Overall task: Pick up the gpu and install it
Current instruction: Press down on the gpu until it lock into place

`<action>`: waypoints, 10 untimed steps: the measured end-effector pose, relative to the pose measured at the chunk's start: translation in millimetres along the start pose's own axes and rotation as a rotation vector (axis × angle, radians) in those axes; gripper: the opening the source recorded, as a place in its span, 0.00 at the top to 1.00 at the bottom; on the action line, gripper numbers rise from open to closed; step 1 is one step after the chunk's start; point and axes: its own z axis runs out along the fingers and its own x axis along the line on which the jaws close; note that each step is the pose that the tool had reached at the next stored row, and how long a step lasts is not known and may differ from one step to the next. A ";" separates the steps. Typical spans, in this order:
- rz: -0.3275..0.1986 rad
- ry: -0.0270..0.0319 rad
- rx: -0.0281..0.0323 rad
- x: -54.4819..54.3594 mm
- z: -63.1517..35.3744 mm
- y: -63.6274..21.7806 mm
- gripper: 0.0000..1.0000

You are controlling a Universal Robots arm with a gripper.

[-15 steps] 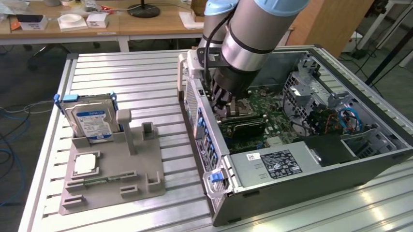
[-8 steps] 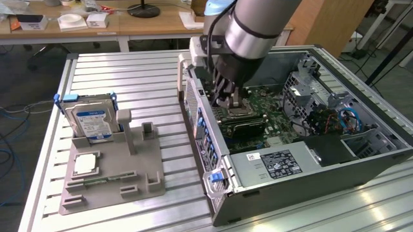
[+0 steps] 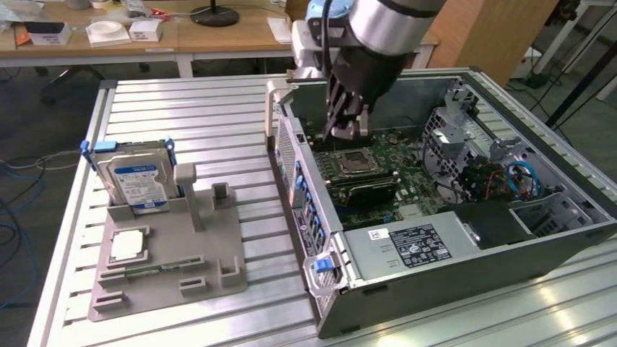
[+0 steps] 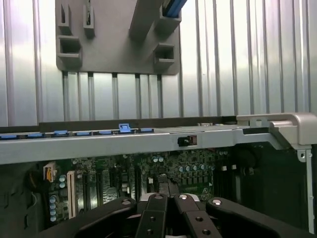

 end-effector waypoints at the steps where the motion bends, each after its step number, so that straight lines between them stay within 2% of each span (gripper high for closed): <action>1: 0.000 -0.0001 0.0000 -1.1 -4.3 0.3 0.89; 6: -0.001 0.0002 -0.0005 -6.1 -26.7 2.0 0.89; 10: -0.003 0.0000 -0.0006 -6.7 -29.1 2.2 0.89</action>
